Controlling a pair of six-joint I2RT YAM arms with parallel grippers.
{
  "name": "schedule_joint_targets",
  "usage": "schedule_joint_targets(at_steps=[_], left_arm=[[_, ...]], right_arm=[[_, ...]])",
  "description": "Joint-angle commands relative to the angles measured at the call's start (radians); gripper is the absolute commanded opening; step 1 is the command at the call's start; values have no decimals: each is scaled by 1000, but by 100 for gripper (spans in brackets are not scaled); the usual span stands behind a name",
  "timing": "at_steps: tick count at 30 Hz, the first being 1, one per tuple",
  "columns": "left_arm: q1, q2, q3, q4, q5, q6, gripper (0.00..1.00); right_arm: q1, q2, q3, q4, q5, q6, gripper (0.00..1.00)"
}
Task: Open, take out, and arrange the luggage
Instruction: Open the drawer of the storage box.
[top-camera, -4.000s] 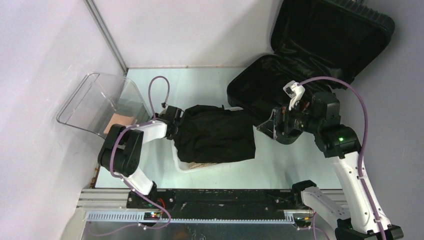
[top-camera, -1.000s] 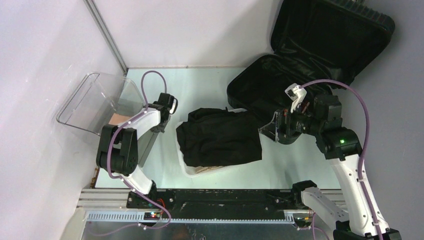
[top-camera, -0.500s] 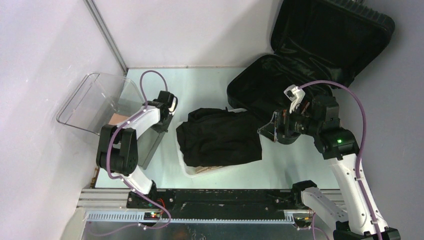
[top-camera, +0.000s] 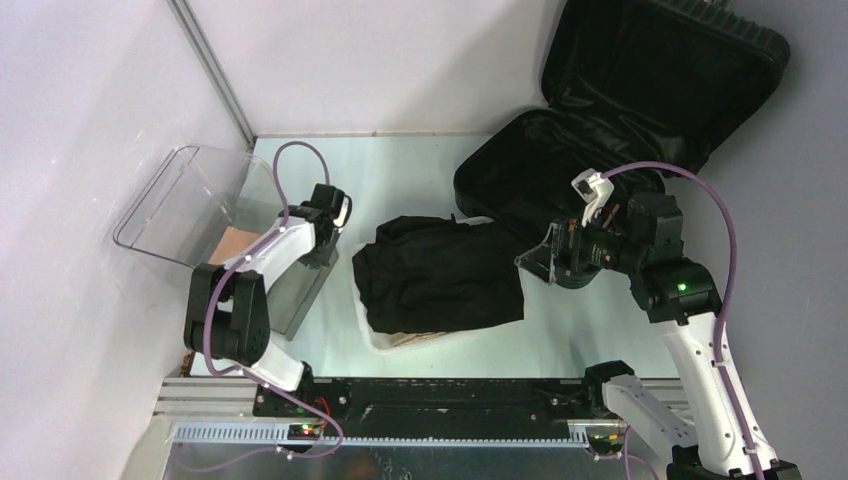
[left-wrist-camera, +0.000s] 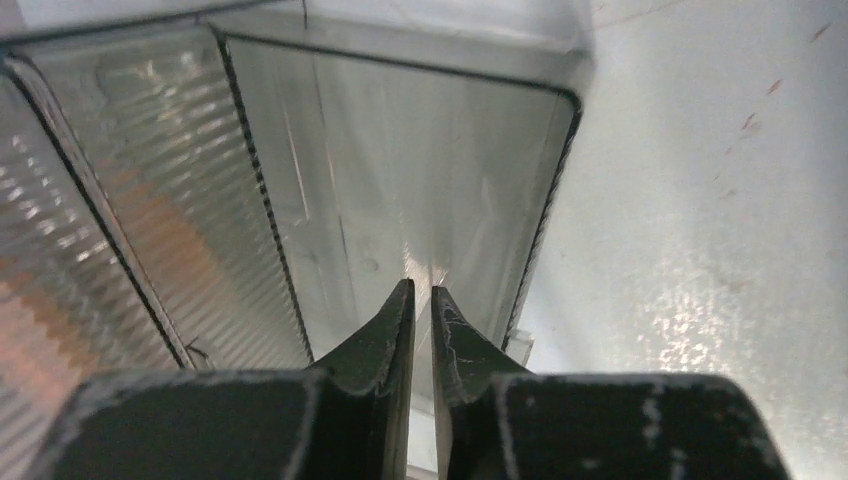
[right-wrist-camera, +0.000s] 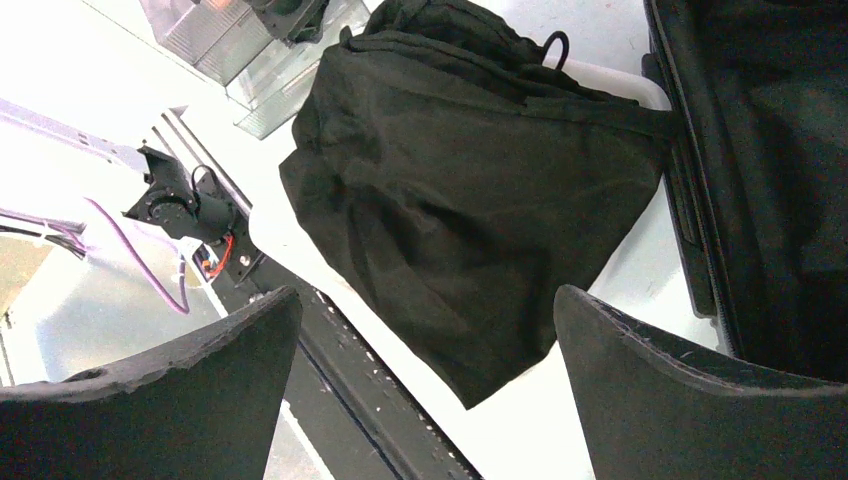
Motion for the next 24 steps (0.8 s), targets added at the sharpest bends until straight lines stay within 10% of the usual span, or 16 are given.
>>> schedule_joint_targets(at_steps=[1, 24], left_arm=[[2, -50, -39, -40, -71, 33, 15], [-11, -46, -3, -168, 305, -48, 13]], right_arm=[[-5, -7, 3, 59, -32, 28, 100], [-5, -22, 3, 41, -27, 4, 100]])
